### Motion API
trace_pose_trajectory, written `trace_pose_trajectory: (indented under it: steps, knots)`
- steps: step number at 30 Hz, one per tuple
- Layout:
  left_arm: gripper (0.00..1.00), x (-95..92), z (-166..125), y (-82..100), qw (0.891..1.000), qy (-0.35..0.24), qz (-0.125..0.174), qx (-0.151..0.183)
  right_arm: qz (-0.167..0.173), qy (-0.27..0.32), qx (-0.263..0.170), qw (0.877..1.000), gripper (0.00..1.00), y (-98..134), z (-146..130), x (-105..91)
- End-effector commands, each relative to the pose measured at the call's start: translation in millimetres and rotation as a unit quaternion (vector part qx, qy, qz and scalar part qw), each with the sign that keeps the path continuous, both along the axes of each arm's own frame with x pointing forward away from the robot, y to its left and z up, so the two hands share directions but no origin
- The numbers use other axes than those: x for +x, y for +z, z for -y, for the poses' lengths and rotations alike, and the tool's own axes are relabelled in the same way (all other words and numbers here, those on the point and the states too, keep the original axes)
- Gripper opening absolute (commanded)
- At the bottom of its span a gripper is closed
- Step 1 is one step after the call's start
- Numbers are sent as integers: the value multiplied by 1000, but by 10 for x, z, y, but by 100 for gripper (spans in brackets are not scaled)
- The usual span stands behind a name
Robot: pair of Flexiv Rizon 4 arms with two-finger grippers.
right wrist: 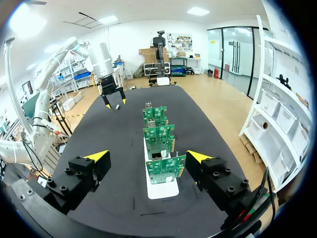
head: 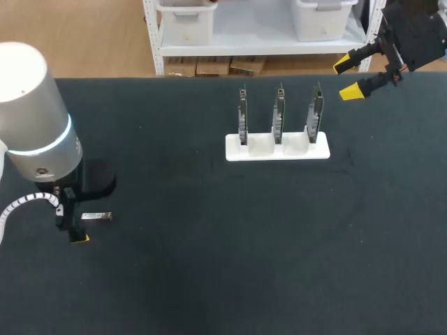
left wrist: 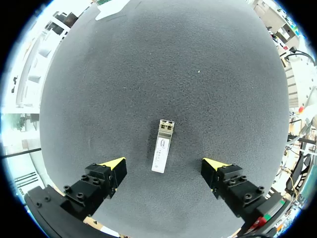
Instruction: Pick up the optical module with the left hand, and insert it into the network port with the right hand.
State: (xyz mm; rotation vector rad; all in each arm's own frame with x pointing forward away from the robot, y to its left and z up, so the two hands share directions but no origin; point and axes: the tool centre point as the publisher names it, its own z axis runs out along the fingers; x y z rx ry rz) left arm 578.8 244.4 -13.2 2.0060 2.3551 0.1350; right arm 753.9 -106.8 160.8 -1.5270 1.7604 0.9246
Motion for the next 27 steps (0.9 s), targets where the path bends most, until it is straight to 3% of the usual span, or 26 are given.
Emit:
trace_pose_trajectory:
  steps: [1, 27]
  knots:
    - [100, 22, 6, -18, 1000, 0, -4, 1, 1, -1, 0, 1000, 100, -1, -3, -5]
    - [100, 5, 48, 19, 1000, 3, -14, -3, 1, -1, 0, 1000, 100, -1, -3, -5]
